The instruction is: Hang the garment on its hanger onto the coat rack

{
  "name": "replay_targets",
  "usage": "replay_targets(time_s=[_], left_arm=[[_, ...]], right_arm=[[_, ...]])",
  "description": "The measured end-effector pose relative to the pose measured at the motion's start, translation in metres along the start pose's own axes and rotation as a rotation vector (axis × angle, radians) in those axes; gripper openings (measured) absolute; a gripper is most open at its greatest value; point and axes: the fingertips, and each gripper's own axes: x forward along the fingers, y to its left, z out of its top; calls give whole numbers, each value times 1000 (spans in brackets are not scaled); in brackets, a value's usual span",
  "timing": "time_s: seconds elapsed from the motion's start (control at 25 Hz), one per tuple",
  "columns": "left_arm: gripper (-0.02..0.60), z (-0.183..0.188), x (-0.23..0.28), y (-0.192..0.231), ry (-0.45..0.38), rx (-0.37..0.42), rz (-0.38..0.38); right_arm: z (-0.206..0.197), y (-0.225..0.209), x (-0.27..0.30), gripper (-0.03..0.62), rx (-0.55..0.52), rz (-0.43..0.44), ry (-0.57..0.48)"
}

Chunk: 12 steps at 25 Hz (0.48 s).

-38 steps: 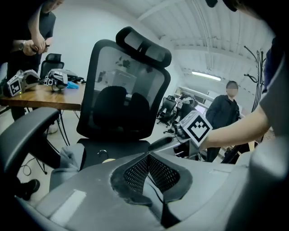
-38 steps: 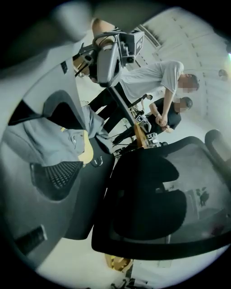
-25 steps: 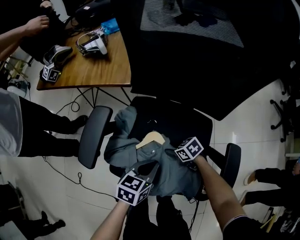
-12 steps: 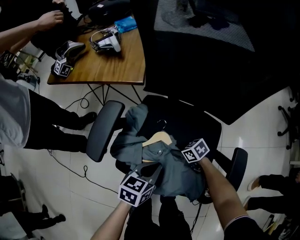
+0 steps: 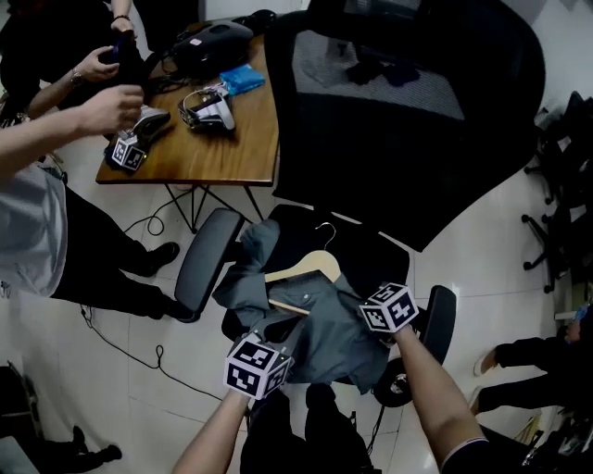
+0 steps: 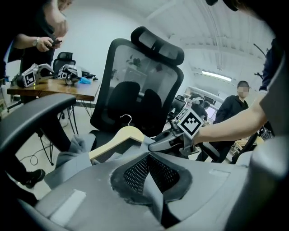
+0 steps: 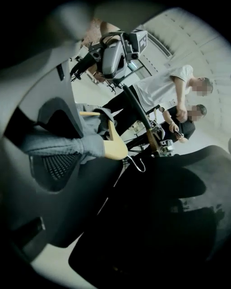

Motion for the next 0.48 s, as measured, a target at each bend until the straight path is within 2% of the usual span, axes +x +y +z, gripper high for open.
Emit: replay_targets(time_s=[0.24,0.48], left_arm=[[2,35,-41,-14,-69,84,-49],[2,62,-82,-28,-110,181,-97]], right_arm=[[35,40,-78,94,-112,-224,-146],[52,75,-140,86,-77,-366,-283]])
